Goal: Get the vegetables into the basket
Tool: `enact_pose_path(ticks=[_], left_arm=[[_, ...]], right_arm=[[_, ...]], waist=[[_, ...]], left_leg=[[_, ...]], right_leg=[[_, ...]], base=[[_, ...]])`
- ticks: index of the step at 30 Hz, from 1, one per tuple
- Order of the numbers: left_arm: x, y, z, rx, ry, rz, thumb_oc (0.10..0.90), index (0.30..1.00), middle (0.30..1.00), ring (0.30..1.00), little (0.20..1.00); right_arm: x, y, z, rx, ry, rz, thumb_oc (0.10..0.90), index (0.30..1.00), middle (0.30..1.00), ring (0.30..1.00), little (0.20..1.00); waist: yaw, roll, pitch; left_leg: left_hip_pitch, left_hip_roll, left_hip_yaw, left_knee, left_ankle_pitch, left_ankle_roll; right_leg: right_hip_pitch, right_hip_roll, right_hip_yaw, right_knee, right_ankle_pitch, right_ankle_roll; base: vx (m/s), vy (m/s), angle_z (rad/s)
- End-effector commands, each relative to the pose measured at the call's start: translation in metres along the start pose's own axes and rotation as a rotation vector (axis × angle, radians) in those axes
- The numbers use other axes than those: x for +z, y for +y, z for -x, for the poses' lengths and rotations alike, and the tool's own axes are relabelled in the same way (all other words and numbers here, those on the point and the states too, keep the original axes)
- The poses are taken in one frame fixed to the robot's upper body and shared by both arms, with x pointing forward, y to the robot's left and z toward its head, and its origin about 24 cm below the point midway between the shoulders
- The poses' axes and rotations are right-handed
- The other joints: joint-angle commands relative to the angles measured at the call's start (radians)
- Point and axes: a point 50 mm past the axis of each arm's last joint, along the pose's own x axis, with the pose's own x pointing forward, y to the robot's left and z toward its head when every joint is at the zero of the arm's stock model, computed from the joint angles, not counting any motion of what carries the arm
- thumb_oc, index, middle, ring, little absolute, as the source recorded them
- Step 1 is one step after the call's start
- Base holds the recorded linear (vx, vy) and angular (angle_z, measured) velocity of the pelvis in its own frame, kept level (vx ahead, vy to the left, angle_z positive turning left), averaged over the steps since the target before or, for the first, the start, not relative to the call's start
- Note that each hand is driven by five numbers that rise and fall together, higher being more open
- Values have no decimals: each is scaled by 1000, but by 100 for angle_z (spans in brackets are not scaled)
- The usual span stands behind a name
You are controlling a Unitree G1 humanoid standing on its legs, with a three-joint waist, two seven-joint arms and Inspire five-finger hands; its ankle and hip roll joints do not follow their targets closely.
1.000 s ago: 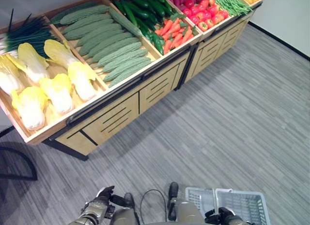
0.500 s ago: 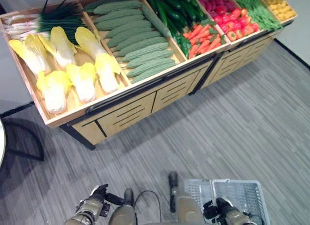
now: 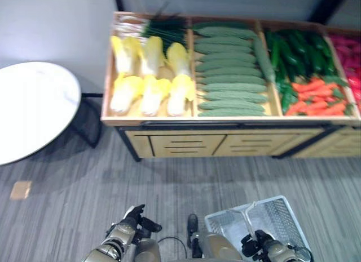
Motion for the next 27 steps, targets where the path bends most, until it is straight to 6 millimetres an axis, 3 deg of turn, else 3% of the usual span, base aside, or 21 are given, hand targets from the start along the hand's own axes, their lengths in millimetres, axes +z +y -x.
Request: enact_pose_path(ticks=[1,13,17,18,20,23,27], left_arm=[[-16,15,1,38,41,-15,900,1000,1000,1000,1000],[-25,28,3,83,63,-21,900,1000,1000,1000,1000],[-9,38,3,123,-25,-12,900,1000,1000,1000,1000],[15,48,7,153,-154,-22,900,1000,1000,1000,1000],[25,52,12,152,-226,0,900,1000,1000,1000,1000],[42,73,38,162,-435,41,900,1000,1000,1000,1000],[64,116,100,313,-750,72,900,1000,1000,1000,1000]], right_arm=[[-28,5,3,24,95,48,400,300,300,300,300],[-19,15,2,44,81,75,400,300,300,300,300],[-17,12,2,31,70,68,400,300,300,300,300],[-16,7,2,16,56,59,400,300,300,300,300],[-16,3,2,6,47,52,400,300,300,300,300],[-23,-9,5,-12,33,32,400,300,300,300,300],[-46,-15,11,-22,65,-31,400,300,300,300,300]], waist=[[-24,-18,-27],[8,-50,-27],[13,-48,-35],[16,-41,-37],[17,-37,-37],[25,-24,-41],[40,-1,-64]], left_leg=[[48,-1,-24,-17,-17,13],[74,-46,-8,-1,-72,52],[98,-52,-4,-13,-77,54],[105,-54,-7,-16,-78,53],[108,-54,-9,-19,-76,52],[119,-53,-25,-36,-67,46],[145,-50,-39,-65,-59,34]], right_leg=[[-18,-75,71,67,-7,160],[-16,-100,142,49,21,182],[-13,-97,161,38,30,187],[-9,-97,161,32,32,189],[-8,-98,159,29,34,190],[7,-102,144,13,35,193],[46,-110,120,-18,31,196]], base=[[35,36,49],[18,63,-24],[7,46,-28],[1,35,-9],[0,0,0],[0,0,0],[57,-20,10]])
